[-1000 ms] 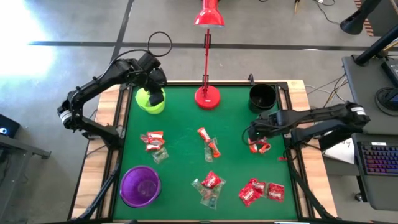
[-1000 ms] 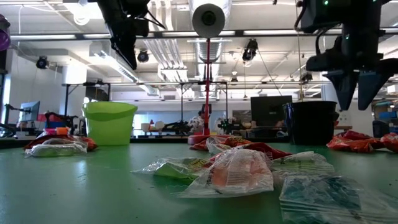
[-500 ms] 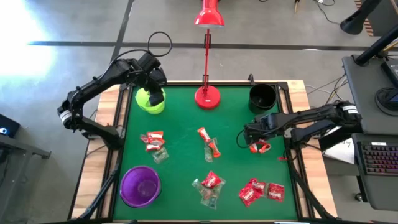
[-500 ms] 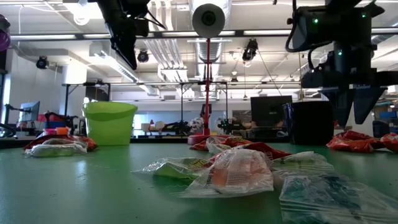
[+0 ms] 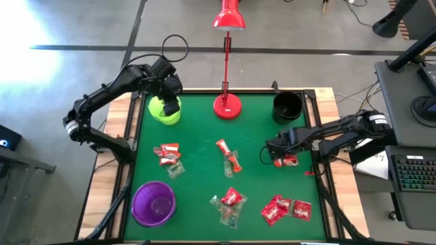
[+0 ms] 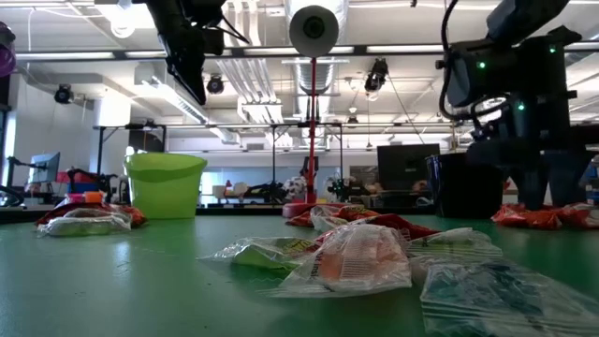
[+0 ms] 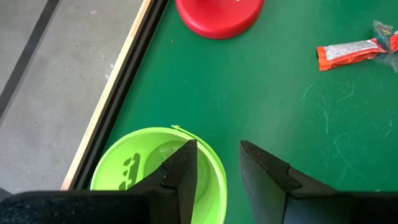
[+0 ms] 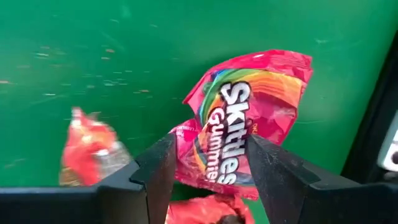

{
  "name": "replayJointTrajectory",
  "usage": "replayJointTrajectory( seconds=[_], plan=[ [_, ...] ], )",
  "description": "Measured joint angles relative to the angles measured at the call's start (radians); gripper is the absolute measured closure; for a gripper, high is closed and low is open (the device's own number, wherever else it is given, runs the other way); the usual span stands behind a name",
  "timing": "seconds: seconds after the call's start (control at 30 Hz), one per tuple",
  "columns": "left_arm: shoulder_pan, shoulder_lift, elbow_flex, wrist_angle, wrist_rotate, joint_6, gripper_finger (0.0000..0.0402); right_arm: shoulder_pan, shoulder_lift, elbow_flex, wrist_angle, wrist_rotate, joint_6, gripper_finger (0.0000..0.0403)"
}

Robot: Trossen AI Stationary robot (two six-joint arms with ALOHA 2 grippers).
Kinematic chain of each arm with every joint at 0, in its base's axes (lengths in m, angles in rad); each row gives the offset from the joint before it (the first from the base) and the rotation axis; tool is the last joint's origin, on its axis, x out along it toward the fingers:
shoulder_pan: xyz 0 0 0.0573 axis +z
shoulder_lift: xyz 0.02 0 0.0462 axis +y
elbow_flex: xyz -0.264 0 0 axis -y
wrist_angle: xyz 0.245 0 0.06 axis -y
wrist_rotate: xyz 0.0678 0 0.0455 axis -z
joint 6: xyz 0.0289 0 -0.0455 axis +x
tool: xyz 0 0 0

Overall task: Sort candy
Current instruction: Put the red candy into the black bucket

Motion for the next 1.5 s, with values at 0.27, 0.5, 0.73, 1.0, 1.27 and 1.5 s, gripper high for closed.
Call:
replayJointTrajectory(
  seconds=[0.27,0.5,0.73,1.0,1.27,1.5],
  plan=[
    [0.000,0.000,0.000,0.000,0.000,-0.003,0.0299,0.000,0.000,-0.088,0.112,0.009,0.006,0.0247],
    [0.000,0.000,0.000,0.001,0.000,-0.004,0.0299,0.000,-0.013,-0.098,0.116,0.014,0.016,0.0320],
    [0.000,0.000,0.000,0.001,0.000,-0.005,0.0299,0.000,-0.055,-0.096,0.108,0.018,0.022,0.0388],
    [0.000,0.000,0.000,0.001,0.000,-0.015,0.0299,0.000,-0.144,-0.027,0.099,0.037,0.017,0.0394],
    [0.000,0.000,0.000,-0.002,-0.001,-0.029,0.0299,-0.001,-0.228,0.127,0.024,0.141,-0.046,0.0394],
    [0.000,0.000,0.000,-0.014,-0.001,-0.034,0.0299,-0.035,-0.263,0.262,0.019,0.306,-0.180,0.0394]
  ],
)
